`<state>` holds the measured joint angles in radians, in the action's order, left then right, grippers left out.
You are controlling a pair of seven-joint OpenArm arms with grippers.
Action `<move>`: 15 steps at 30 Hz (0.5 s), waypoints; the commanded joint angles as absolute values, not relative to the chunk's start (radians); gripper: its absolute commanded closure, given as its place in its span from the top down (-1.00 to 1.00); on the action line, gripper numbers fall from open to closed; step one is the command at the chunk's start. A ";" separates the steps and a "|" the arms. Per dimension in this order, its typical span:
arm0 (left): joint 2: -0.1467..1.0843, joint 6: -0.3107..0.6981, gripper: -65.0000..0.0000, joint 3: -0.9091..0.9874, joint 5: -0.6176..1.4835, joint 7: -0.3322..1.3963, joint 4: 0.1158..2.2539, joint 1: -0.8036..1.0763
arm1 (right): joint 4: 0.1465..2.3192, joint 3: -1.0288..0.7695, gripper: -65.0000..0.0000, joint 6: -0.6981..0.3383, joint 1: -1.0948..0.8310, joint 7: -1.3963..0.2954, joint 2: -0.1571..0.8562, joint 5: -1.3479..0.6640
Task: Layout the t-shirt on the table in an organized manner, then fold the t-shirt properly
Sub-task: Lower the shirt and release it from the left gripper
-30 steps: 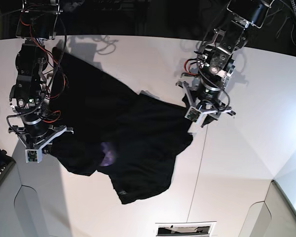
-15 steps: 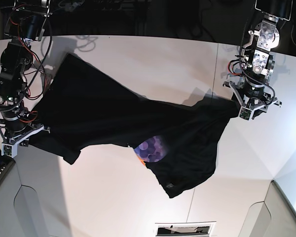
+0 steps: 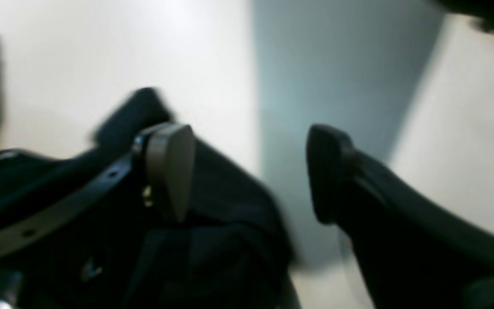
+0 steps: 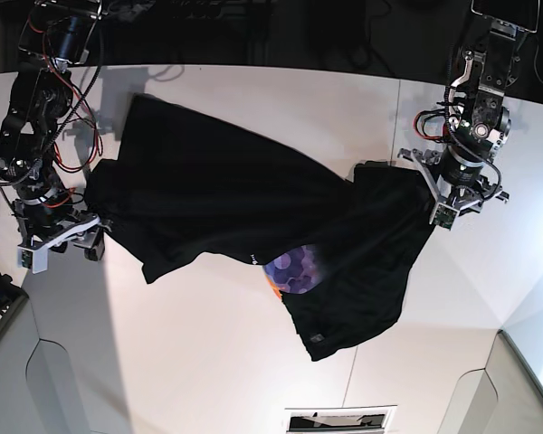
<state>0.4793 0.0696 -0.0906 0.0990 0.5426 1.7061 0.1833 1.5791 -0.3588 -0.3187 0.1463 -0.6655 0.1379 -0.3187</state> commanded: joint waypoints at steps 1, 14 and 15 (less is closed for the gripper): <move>0.493 0.078 -0.09 -0.084 0.104 0.524 1.742 0.170 | 1.597 -0.356 0.25 -0.373 0.163 -0.660 0.121 -0.358; 0.493 0.222 -0.09 -0.084 0.197 0.514 1.748 0.241 | 1.597 -0.100 0.25 -0.527 0.088 -0.696 0.050 -0.384; 0.493 0.208 -0.09 -0.084 0.196 0.504 1.730 0.250 | 1.597 -0.086 0.25 -0.527 0.085 -0.695 0.049 -0.384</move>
<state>0.4797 0.2153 -0.0914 0.1982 0.5217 1.7157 0.2607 1.5791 -0.0845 -0.5240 0.0677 -0.7193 0.0494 -0.3683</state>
